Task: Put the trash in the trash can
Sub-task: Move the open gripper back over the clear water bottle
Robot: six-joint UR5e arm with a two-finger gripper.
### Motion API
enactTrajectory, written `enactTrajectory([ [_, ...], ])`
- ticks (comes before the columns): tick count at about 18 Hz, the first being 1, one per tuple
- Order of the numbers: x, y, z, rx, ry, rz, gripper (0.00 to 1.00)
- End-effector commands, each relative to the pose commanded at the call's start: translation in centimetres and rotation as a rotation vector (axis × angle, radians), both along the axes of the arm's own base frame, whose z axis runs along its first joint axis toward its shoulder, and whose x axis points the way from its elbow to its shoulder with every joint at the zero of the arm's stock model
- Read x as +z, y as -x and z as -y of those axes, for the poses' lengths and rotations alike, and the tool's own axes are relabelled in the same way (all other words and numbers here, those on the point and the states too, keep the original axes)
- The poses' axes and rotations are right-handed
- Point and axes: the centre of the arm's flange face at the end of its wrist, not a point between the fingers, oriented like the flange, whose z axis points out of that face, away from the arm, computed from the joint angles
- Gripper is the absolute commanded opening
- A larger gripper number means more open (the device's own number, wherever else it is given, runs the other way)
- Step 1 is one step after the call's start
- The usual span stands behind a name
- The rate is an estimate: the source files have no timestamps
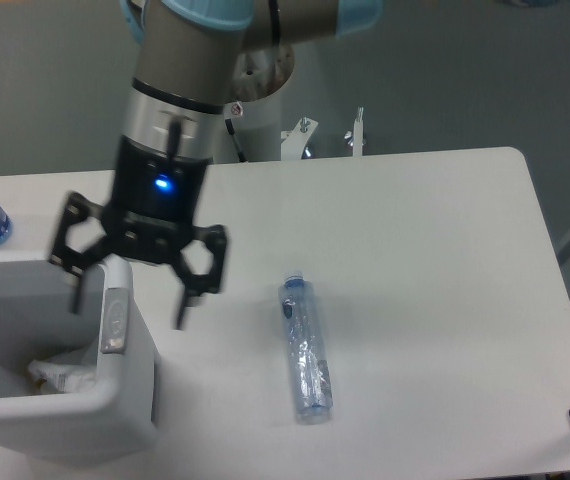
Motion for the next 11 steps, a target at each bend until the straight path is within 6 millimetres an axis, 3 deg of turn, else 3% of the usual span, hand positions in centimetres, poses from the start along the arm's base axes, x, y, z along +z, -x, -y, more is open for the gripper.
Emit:
enactTrajectory([
  [6,-2.7,6.5,2.8,0.078,0.084,-0.04,1.0],
  [11,-8.2,9.3,3.0,0.002,0.268,-0.142,1.0],
])
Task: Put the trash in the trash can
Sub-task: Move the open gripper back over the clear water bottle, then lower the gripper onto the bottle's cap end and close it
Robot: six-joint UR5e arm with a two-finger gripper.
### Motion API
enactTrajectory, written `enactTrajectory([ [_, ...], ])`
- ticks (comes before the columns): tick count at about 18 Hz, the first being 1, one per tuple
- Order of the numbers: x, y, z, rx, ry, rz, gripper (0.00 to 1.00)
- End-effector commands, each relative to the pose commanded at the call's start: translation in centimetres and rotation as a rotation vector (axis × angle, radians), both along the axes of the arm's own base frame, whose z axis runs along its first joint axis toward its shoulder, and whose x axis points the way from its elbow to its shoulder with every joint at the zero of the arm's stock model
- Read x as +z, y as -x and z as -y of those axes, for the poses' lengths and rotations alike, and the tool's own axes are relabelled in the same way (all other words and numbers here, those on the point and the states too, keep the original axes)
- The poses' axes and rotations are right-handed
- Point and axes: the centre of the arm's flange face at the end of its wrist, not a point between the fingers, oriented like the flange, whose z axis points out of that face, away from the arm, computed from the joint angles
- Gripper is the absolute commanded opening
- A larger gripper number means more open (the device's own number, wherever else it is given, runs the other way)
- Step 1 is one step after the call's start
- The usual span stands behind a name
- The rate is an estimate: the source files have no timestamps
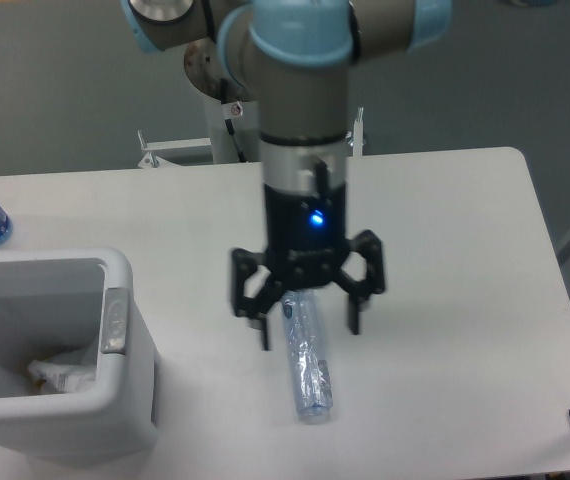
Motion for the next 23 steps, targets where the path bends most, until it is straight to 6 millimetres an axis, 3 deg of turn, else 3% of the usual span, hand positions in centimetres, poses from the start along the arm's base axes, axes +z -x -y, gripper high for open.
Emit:
enactTrajectory([
  [4,-4.7,1.3,-1.1,0.007,0.049,0.053,1.0],
  [11,-15.5,3.1,-3.7,0.008,0.111,0.193,1.0],
  [16,-18.8,2.9,-3.1,0.036,0.151,0.24,1.0],
  [19,-19.2,2.8,-3.1,0.033,0.157,0.243,1.0],
  [23,-21.2,2.3,-3.4,0.023,0.182,0.251,1.0],
])
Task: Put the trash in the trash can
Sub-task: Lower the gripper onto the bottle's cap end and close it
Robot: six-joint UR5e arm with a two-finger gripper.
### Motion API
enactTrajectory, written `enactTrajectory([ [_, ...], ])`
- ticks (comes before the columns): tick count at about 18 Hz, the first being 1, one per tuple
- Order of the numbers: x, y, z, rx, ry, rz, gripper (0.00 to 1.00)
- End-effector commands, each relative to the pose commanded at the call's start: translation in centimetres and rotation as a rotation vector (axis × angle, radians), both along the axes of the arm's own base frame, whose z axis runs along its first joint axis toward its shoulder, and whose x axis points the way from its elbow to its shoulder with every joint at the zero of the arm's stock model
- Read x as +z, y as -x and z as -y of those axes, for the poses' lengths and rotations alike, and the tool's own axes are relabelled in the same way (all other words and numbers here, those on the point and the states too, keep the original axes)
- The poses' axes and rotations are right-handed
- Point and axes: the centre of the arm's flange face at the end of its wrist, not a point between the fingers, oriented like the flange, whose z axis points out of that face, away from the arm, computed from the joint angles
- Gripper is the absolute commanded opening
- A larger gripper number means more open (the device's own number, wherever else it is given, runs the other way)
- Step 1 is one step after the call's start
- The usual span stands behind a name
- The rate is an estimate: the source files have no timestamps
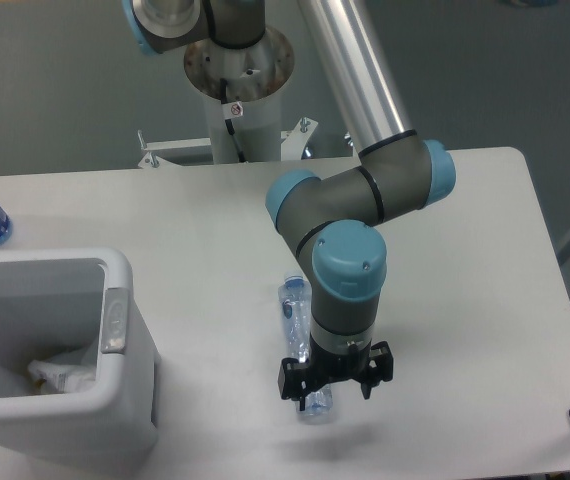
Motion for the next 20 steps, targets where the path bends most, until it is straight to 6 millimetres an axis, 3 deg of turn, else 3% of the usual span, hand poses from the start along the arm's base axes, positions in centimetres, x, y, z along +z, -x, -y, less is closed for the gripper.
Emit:
enactTrajectory([
  [8,-4.4,-0.7,-1.0,-0.025,0.054,-0.013,1.0],
  [20,-7.1,-1.4,-0.8,-0.028,0.113,-0.008,1.0],
])
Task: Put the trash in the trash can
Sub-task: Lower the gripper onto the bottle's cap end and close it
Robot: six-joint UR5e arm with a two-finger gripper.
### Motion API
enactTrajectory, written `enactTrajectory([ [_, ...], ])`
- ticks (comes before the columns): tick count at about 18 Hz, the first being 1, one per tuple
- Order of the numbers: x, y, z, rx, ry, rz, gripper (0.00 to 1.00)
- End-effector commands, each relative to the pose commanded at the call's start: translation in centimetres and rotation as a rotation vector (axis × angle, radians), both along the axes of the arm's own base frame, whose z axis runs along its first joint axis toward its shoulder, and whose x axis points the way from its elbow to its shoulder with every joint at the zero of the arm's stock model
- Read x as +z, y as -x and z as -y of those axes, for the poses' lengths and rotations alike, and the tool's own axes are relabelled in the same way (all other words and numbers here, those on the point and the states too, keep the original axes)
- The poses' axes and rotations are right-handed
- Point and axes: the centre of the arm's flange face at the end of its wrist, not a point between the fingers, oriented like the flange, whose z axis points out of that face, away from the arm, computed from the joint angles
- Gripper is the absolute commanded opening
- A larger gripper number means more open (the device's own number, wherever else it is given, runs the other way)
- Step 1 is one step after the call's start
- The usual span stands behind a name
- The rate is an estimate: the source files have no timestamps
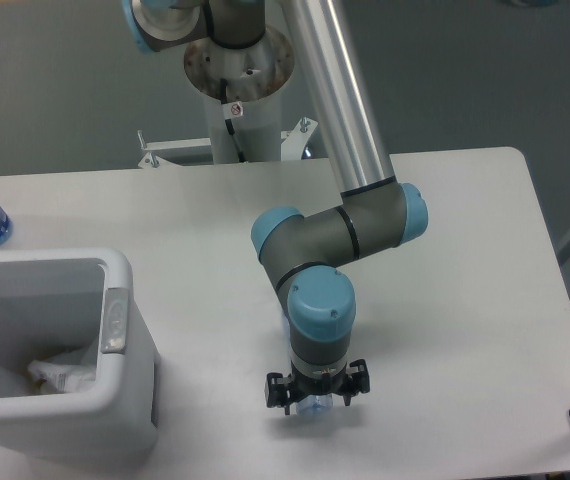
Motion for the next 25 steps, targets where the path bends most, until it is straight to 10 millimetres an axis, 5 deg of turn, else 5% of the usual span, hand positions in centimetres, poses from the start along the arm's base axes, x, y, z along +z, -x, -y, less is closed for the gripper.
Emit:
enactTrajectory([
  [4,-1.0,-0.4,-0.2,-0.006,0.033,-0.016,1.0],
  [9,-0.7,-0.8,-0.4,-0.014,0.037,-0.025,0.76],
  [25,0.0,-0.8,-0.5,-0.016,0.032,-0.033,0.61],
])
